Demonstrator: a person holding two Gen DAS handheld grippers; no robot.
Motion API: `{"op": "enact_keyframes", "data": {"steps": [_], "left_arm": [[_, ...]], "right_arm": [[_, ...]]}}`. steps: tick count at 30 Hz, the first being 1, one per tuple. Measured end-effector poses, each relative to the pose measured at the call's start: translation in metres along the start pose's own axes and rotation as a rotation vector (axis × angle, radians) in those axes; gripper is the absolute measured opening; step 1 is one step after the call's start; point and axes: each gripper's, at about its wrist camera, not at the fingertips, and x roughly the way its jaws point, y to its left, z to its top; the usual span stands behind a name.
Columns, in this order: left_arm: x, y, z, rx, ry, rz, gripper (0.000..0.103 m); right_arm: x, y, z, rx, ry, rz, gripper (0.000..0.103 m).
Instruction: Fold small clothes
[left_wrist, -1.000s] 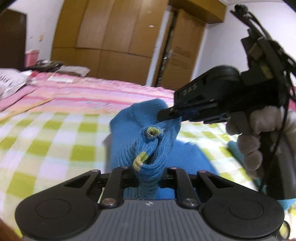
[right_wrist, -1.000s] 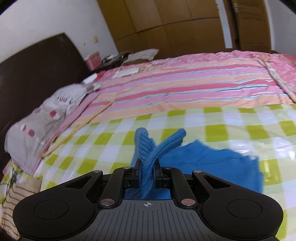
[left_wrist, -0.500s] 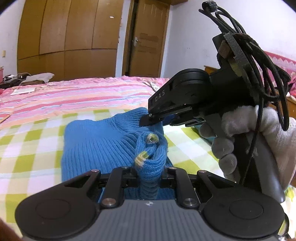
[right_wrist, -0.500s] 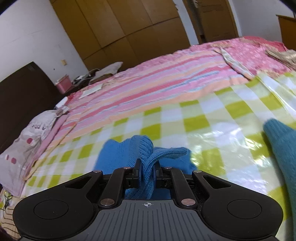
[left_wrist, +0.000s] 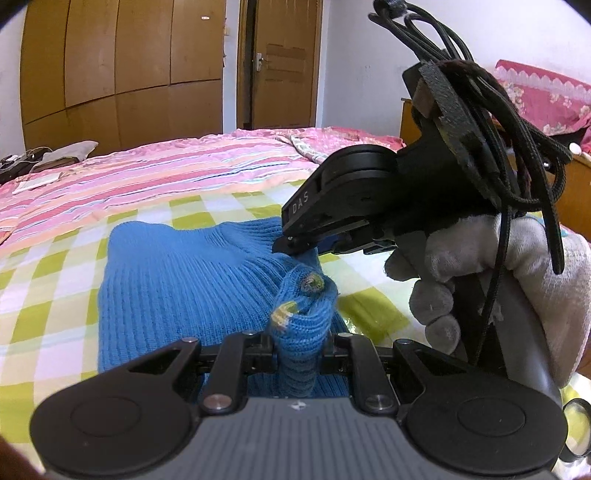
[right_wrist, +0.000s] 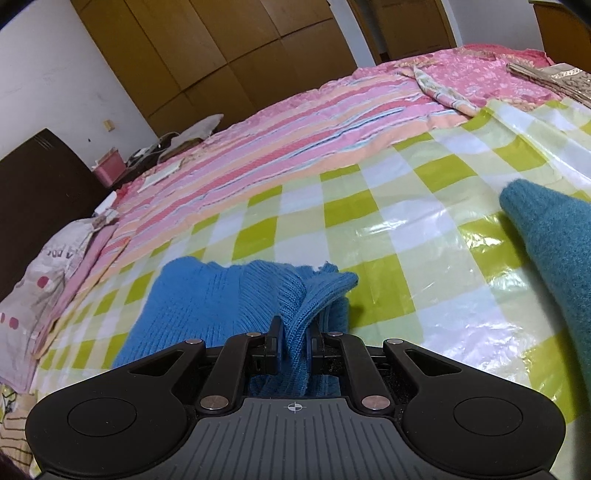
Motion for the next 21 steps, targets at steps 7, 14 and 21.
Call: {"op": "enact_keyframes", "data": {"steps": [7, 14, 21], "left_arm": [[0.0046, -0.0028, 0.0021, 0.023, 0.02, 0.008, 0.022], [0.0088, -0.0052, 0.0038, 0.042, 0.033, 0.015, 0.022], [0.0087, -0.0071, 0.0045, 0.053, 0.038, 0.016, 0.022]], "right_arm": [[0.0024, -0.0017, -0.0015, 0.0, 0.004, -0.005, 0.01], [0.007, -0.0023, -0.0013, -0.007, 0.012, -0.012, 0.01], [0.0095, -0.0022, 0.0006, -0.009, 0.017, -0.01, 0.013]]}}
